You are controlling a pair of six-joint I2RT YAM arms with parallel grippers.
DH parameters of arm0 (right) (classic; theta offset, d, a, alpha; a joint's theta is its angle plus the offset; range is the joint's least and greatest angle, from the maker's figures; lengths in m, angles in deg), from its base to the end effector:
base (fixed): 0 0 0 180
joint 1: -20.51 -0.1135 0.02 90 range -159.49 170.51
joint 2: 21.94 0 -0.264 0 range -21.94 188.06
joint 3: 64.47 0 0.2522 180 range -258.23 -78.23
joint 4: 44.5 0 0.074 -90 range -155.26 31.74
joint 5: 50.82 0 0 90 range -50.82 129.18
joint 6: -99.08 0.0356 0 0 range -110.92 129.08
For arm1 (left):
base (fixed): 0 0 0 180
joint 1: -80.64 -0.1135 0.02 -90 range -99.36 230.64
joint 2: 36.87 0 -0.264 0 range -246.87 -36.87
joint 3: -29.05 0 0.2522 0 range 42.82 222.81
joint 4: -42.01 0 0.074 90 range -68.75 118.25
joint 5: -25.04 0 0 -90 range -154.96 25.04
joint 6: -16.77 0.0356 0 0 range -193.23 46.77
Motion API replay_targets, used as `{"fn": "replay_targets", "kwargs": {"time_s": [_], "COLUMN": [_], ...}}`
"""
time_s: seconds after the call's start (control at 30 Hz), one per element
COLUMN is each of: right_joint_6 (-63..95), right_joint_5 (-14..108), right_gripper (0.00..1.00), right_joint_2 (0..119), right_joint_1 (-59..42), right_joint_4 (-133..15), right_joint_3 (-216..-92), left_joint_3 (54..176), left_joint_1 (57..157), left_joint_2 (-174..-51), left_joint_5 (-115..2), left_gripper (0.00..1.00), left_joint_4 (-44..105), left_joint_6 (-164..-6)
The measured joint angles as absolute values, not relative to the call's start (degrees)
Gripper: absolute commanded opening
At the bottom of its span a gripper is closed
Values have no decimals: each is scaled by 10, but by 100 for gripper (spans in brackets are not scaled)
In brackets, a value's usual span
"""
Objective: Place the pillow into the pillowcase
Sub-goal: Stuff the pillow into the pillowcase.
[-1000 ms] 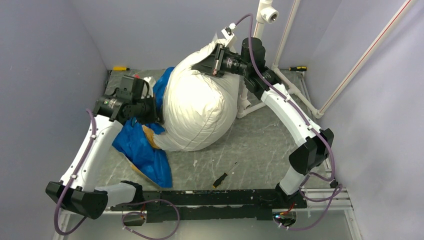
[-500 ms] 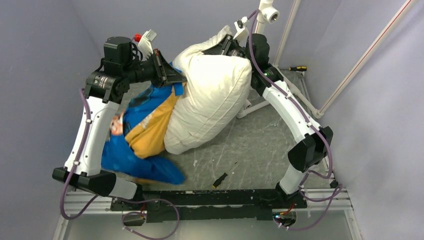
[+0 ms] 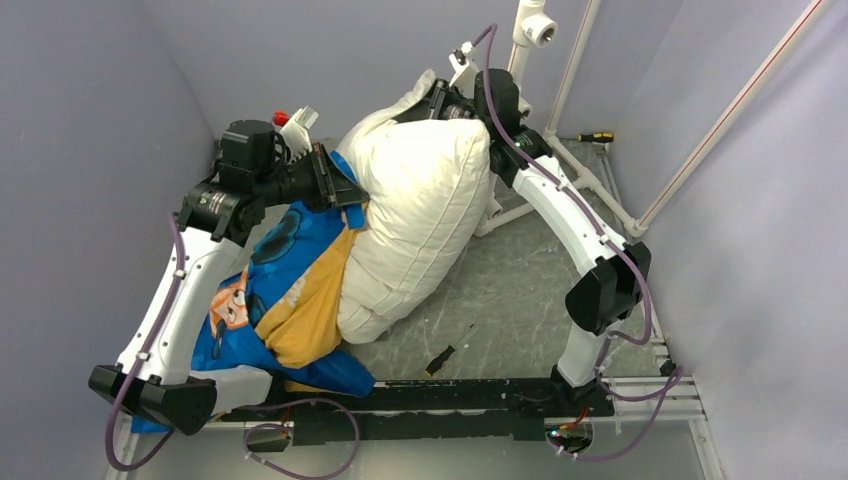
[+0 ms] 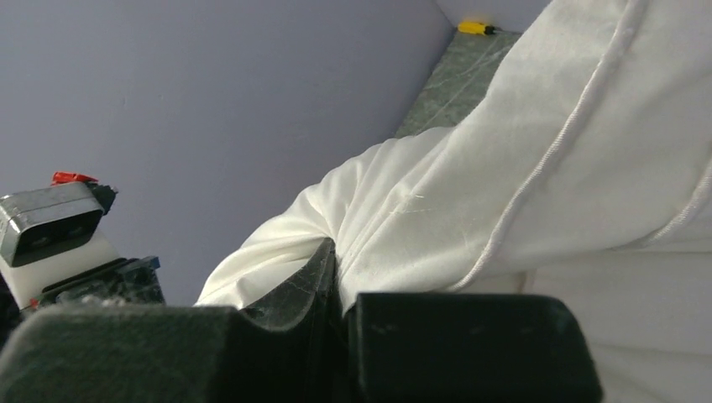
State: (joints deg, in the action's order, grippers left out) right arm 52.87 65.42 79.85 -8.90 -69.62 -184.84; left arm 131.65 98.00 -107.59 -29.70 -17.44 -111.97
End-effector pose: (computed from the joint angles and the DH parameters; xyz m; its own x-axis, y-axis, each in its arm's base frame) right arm 0.3566 0.2191 0.4402 -0.6412 0.3511 -0.6823 -0.5255 0.4470 0.7239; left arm 0.2214 -0.0907 0.4482 -0.8027 -0.2844 -0.5242 0.2946 0.5752 -0.7631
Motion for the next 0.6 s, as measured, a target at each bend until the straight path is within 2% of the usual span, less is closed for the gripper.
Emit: {"fn": "replay_targets", "kwargs": {"time_s": [0.03, 0.1, 0.23, 0.4, 0.6], "right_joint_6": [526, 522, 521, 512, 489], "right_joint_5": [659, 667, 678, 665, 635], "right_gripper": [0, 0, 0, 0, 0], "right_joint_2": [803, 809, 811, 811, 817], "right_joint_1": [-89, -89, -89, -88, -85], "right_joint_4": [-699, -699, -680, -645, -621], "right_joint_3": [-1858, -1873, -1884, -1899, -1974], "left_joint_3": [1309, 1301, 1310, 1365, 1385], "left_joint_1": [980, 981, 983, 983, 988], "left_joint_2": [-1074, -1072, -1086, -1160, -1221], "left_joint_5": [-301, -308, -319, -289, -276], "left_gripper": [8, 0, 0, 0, 0], "left_joint_4": [-158, -130, -82, -39, 58], "left_joint_6": [-1121, -1129, -1135, -1149, -1140]}}
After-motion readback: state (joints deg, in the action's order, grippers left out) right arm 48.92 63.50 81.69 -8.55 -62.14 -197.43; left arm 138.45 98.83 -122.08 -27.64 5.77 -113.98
